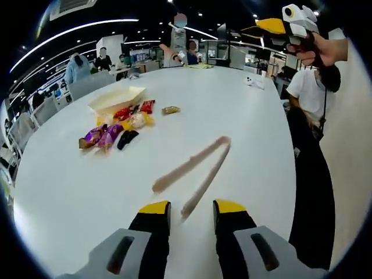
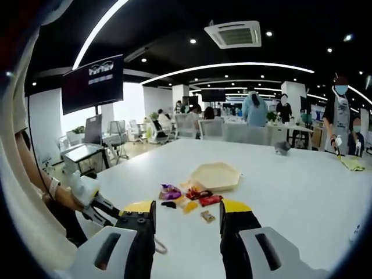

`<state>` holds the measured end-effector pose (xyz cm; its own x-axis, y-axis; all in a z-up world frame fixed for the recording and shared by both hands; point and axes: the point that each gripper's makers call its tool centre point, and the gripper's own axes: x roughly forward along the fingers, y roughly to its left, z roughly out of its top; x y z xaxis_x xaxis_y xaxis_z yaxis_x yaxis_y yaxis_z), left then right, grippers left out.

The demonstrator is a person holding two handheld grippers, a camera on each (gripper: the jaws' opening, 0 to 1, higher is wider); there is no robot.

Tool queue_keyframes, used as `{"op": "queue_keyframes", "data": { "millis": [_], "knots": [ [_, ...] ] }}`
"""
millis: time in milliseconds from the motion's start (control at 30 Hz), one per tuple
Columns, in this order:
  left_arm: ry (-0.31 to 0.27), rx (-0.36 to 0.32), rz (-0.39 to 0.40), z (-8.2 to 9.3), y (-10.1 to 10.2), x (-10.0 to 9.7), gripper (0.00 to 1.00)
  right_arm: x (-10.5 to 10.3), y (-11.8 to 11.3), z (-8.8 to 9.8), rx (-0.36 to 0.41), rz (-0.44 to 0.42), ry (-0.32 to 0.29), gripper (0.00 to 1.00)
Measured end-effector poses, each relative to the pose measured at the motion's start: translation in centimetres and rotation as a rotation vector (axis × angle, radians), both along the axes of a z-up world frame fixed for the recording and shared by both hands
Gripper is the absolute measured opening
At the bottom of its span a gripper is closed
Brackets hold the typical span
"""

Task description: Place the target food into the container with the food tongs after gripping and lifting it, then release it inside without dropping or visibly crushing the food.

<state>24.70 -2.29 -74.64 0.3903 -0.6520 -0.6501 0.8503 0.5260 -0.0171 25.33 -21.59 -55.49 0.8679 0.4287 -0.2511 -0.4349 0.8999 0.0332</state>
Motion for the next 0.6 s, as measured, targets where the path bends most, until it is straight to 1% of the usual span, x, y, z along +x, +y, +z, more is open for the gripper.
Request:
{"op": "queue_keyframes", "data": {
  "millis": [100, 167, 333, 467, 600],
  "knots": [
    [-0.009, -0.011, -0.005, 0.25, -0.18, 0.13, 0.21, 0.04, -0.04, -0.17, -0.005, 0.001, 0.005, 0.43],
    [-0.012, -0.007, -0.009, 0.2, -0.21, 0.21, 0.2, 0.06, 0.04, -0.27, -0.006, 0.003, 0.009, 0.43],
    [-0.005, 0.003, -0.021, -0.14, -0.16, 0.12, 0.15, 0.14, 0.37, -0.61, -0.007, 0.009, 0.018, 0.42],
    [0.006, 0.014, -0.014, -0.5, 0.12, 0.1, 0.15, 0.21, 0.5, -0.65, -0.004, 0.012, 0.02, 0.42],
    [0.001, 0.015, -0.011, -0.43, 0.25, 0.2, 0.1, 0.28, 0.53, -0.75, -0.007, 0.015, 0.023, 0.42]
  ]
}}
